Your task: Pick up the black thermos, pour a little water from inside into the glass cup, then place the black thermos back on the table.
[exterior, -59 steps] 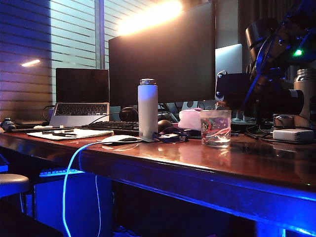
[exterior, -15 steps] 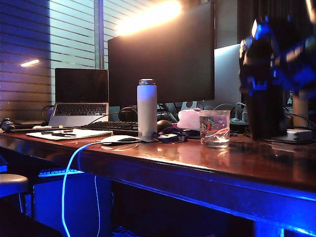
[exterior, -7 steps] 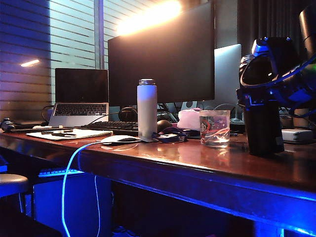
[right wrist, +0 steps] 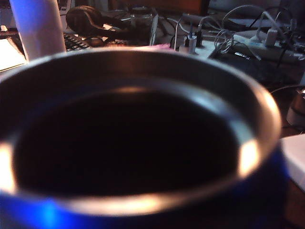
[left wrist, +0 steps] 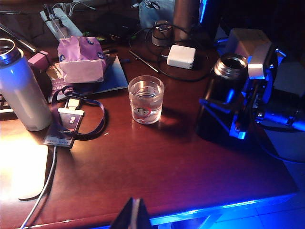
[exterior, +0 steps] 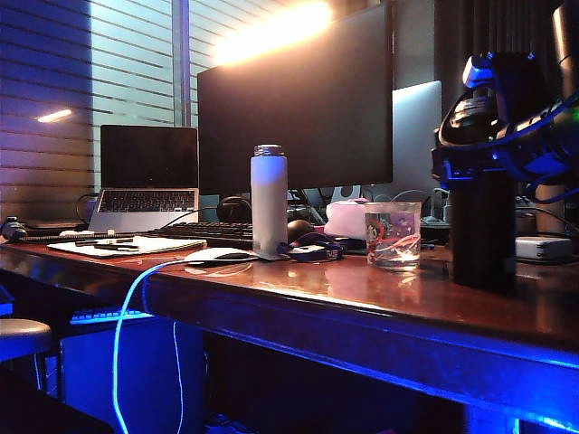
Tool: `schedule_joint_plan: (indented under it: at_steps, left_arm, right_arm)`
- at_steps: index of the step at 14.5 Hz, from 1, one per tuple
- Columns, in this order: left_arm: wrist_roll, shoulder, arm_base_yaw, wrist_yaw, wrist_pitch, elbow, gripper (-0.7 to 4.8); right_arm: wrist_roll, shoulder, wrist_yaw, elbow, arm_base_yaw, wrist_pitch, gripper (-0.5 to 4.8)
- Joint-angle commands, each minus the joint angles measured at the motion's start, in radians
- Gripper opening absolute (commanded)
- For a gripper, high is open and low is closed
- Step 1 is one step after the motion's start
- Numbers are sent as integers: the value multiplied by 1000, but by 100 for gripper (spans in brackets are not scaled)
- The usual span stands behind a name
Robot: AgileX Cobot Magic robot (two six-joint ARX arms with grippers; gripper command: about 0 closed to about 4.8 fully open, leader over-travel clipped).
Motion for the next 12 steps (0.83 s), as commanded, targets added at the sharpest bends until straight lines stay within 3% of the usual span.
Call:
schedule_joint_plan:
  at_steps: [1,10,11,12]
  left_arm:
    - [-3,-3,0,6,9,5,-3]
    - [-3,-3,0,6,9,5,-3]
    - [-3,-3,0,6,9,5,-3]
    - [-3,-3,0,6,9,5,-3]
  right_arm:
    - [1,-41,-21,1,0,-15,479]
    - [1,-325,-21,-227,2,-19,479]
    - [0,-417,-18,-263,1,-29,380]
    - [-2,-499,-18,-278,1,-88,133]
